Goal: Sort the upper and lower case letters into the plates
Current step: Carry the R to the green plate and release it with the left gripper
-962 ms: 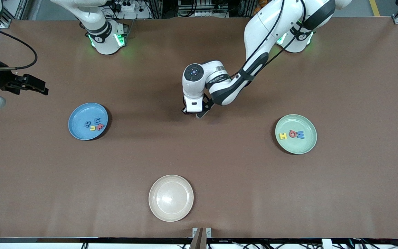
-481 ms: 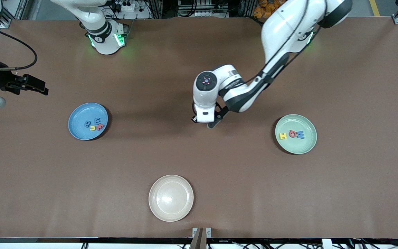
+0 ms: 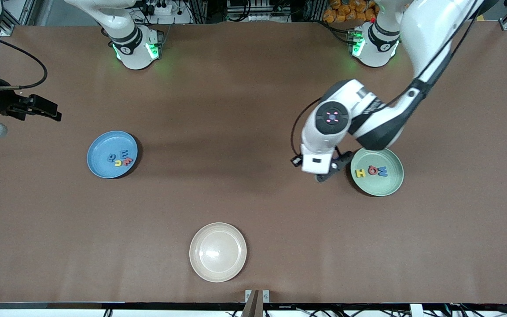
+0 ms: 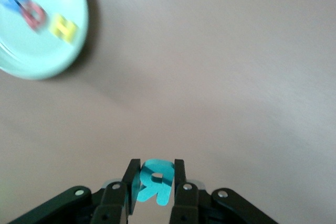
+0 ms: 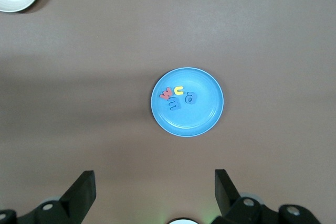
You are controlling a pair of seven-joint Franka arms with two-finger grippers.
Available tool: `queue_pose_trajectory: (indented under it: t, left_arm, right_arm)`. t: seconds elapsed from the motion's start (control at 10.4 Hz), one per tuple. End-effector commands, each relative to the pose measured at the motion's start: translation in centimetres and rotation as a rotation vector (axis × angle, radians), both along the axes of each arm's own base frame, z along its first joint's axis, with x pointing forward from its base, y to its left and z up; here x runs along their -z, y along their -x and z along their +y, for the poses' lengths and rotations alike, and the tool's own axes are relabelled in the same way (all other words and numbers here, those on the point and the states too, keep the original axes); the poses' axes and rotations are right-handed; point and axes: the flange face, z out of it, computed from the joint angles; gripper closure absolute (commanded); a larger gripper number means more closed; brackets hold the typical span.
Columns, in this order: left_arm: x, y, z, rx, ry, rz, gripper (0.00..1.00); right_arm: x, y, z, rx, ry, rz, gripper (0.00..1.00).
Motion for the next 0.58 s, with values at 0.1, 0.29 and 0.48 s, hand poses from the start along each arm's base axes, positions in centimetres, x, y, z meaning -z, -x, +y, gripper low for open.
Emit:
queue_pose_trajectory:
  t: [0.1, 0.29, 0.48]
  left_arm:
    - [-2.4, -2.7, 11.0, 0.114, -0.01, 0.054, 1.0]
    - [-0.9, -4.6, 18.9, 0.152, 0.019, 0.094, 1.0]
    - [0.4, -5.3, 23.9, 0.194, 0.058, 0.106, 1.0]
  right_arm:
    - [-0.4, -0.2, -0.1, 0.001, -0.016, 0.003, 0.0]
    - [-0.4, -0.2, 0.1, 0.003, -0.015, 0.005, 0.0]
    - [-0.3, -0.2, 0.2, 0.003, -0.015, 0.007, 0.0]
